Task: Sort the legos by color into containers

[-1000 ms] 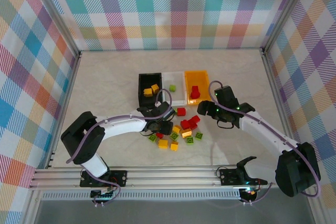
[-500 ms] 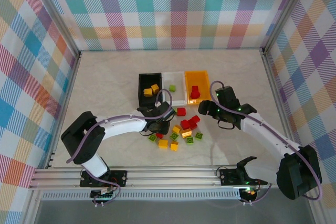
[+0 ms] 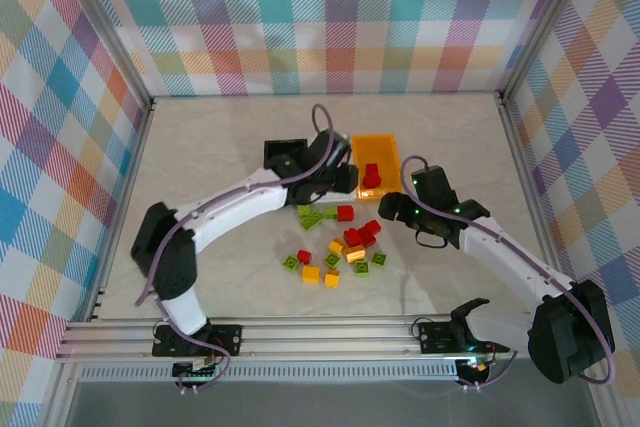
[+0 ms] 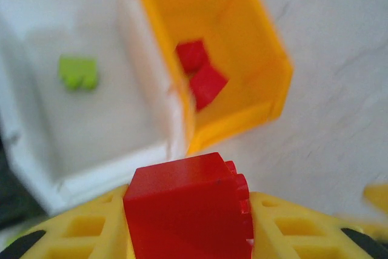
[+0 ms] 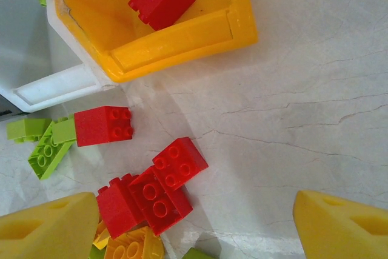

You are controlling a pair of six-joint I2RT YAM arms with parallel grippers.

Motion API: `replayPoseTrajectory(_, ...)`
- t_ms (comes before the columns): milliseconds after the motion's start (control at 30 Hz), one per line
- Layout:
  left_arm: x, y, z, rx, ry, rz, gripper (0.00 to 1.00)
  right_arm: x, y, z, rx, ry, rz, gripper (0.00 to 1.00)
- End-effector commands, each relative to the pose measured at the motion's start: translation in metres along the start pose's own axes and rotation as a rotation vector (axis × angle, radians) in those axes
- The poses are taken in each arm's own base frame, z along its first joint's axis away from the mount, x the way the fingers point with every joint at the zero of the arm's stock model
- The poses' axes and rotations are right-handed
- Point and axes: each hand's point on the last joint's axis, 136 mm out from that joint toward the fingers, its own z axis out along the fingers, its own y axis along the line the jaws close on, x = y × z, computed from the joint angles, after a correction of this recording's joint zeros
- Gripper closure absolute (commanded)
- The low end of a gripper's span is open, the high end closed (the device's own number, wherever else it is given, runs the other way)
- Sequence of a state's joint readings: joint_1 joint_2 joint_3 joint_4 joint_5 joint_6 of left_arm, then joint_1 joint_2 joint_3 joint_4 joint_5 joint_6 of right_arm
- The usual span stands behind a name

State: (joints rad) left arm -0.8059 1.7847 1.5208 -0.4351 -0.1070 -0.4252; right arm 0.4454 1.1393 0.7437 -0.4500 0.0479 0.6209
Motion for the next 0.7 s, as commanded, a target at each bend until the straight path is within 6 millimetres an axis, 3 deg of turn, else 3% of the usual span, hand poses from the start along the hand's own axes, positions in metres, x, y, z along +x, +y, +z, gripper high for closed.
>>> replayPoseTrajectory(0,-0.019,-0.020,0.030,0.073,0.014,-0.004,0.59,0.009,-0.008,0.003,0.024,0.013,0.017,0.16)
replayPoseTrajectory(233,-0.039,-0.033,0.084,0.067,0.045,-0.026,0.59,0.012,-0.010,0.003,0.025,0.023,0.015,0.16)
replayPoseTrajectory(433,-0.048,-0.035,0.110,0.055,0.054,-0.058,0.47,0.015,-0.009,0.004,0.021,0.038,0.005,0.16)
replayPoseTrajectory(533,-0.057,-0.047,0.105,0.095,0.046,-0.076,0.33,0.018,-0.009,0.004,0.014,0.049,0.000,0.16)
replayPoseTrajectory(667,-0.076,-0.061,0.074,0.138,-0.001,-0.049,0.24,0.022,-0.009,0.006,0.007,0.066,0.001,0.16)
